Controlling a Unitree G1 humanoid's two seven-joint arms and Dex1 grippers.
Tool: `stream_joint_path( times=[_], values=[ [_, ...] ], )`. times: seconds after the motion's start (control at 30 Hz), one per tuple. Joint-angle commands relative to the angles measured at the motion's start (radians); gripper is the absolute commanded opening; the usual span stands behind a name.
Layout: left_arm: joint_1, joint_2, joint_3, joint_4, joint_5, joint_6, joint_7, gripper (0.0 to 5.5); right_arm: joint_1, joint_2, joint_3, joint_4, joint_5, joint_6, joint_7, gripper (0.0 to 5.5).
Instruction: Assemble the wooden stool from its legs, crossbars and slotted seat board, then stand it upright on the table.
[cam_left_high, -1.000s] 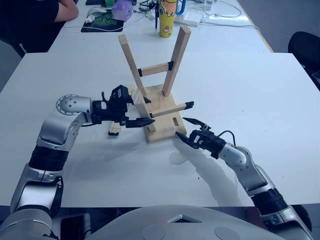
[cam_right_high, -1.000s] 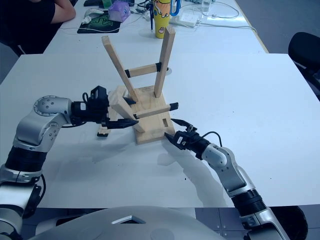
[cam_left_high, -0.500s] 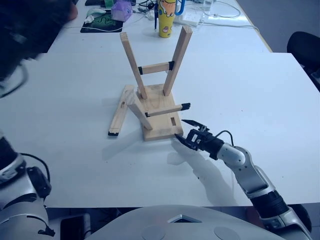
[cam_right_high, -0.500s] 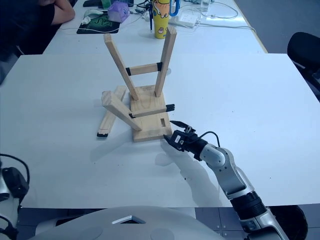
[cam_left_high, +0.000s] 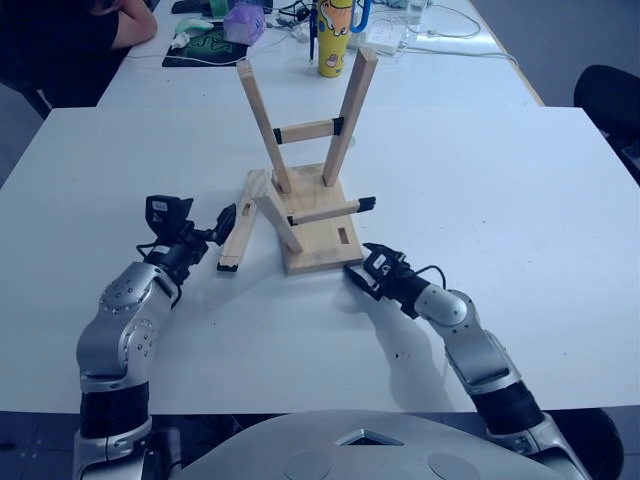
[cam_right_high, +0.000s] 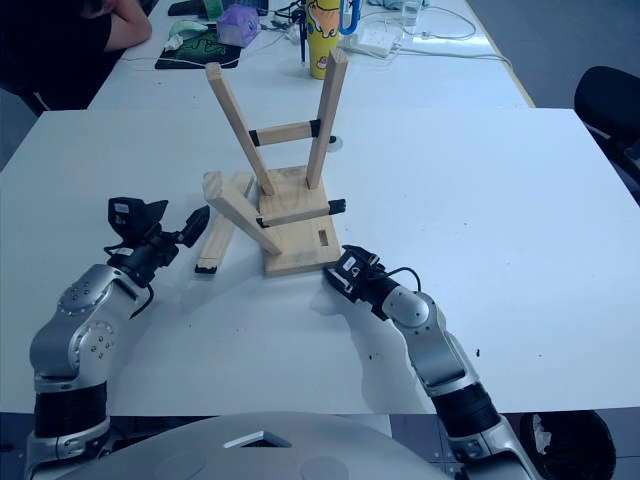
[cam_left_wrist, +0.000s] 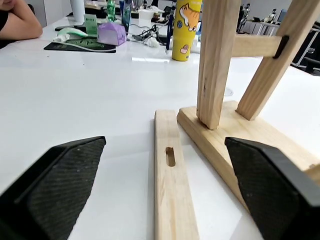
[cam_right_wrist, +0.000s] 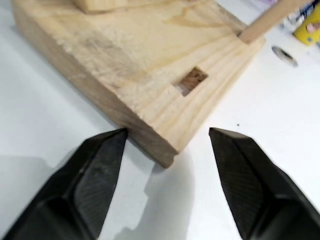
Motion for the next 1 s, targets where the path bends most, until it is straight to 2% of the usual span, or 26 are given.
stream_joint_path(
  times=[0.03, 0.23, 0.63, 1.0],
  values=[
    [0.009, -0.025, -0.072, 0.033, 0.056, 0.022, 0.020, 4.43, -0.006, 0.067, -0.016, 0.055, 0.054, 0.152, -0.014, 3.07],
    [0.002, -0.062, -0.150, 0.102, 0.141, 0.039, 0.059, 4.43, -0.055, 0.126, -0.012, 0.072, 0.088, 0.205, -0.046, 3.07],
    [-0.015, -0.102, -0.174, 0.207, 0.190, 0.101, 0.061, 4.43, -0.068, 0.096, -0.024, 0.058, 0.110, 0.211, -0.041, 3.07],
    [-0.055, -0.055, -0.116, 0.246, 0.207, 0.105, 0.024, 2.63, -0.061, 0.084, -0.084, -0.023, 0.173, 0.281, -0.042, 3.07]
  ],
)
